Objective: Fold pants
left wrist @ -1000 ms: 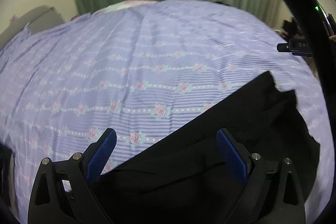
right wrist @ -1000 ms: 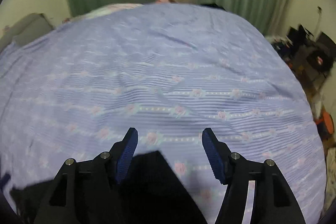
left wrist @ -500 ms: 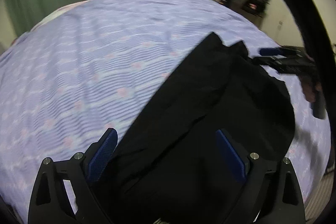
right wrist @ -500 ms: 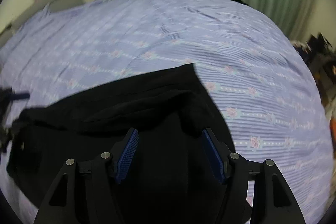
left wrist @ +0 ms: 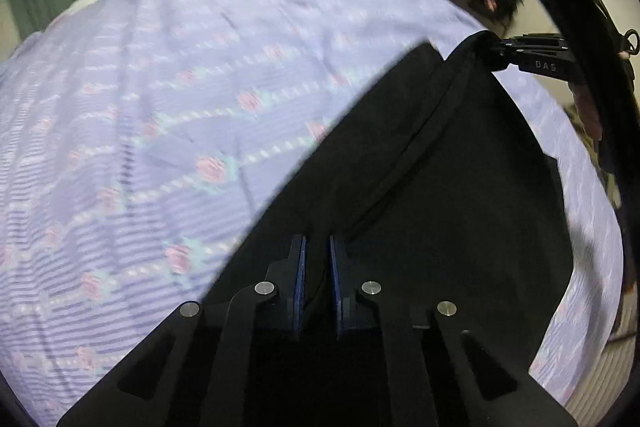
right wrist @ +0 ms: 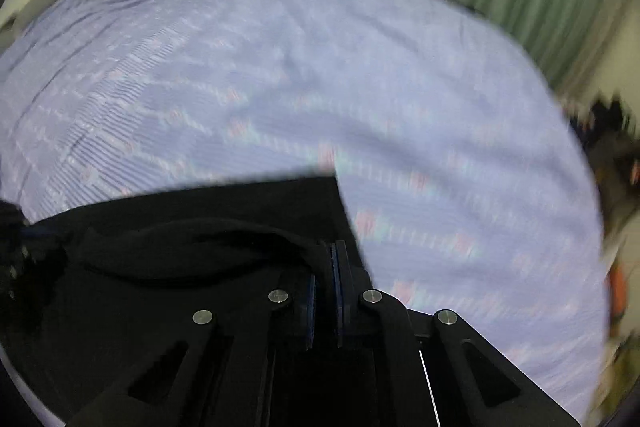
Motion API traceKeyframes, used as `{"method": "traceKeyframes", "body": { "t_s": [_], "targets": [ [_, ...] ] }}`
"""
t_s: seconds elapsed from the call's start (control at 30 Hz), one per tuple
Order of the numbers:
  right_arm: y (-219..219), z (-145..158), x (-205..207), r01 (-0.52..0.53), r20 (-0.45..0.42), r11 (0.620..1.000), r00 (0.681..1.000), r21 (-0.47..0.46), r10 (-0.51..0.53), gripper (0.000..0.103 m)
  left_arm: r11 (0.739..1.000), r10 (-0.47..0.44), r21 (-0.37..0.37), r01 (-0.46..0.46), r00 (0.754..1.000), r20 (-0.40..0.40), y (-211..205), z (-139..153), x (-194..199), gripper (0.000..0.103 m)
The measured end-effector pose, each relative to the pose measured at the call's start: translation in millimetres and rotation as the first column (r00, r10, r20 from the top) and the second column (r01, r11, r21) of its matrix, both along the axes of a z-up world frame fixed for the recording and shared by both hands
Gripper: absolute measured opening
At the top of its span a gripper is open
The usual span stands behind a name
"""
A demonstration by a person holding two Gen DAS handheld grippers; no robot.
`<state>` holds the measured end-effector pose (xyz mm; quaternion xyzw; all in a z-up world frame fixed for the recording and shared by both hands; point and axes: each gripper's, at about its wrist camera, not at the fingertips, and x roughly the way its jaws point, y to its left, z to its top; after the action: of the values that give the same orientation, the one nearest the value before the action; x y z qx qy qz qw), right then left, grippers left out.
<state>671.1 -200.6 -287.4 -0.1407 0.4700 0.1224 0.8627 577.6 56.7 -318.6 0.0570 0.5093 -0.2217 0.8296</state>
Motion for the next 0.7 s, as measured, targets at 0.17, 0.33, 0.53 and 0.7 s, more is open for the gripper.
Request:
{"method": "traceKeyframes", "body": {
  "t_s": [0.17,0.33,0.53,0.7],
  "targets": [
    [37,-20,67,-0.045,-0.098,0.982,0.995,-0.182,0.028,0.011,0.997,0.081,0.006,-0.081,0.996,-0.048,12,-16,22,0.015],
    [26,-18,80,0.112,-0.013,0.967,0.993,-0.23,-0.119,0.063,0.979,0.178,0.099,-0.178,0.984,0.012,14,-14,26,0.048],
    [-7,34,-7,0.159,0.19,0.976,0.973,-0.149,-0.129,0.065,0.982,0.139,0.093,-0.165,0.962,0.234,-5,43,-28,0.067],
    [-43,29,-91,0.244,0.129,0.969,0.963,-0.031,-0.239,0.066,0.989,0.115,0.073,-0.132,0.973,0.202,-20,44,-84,0.071]
  ]
}}
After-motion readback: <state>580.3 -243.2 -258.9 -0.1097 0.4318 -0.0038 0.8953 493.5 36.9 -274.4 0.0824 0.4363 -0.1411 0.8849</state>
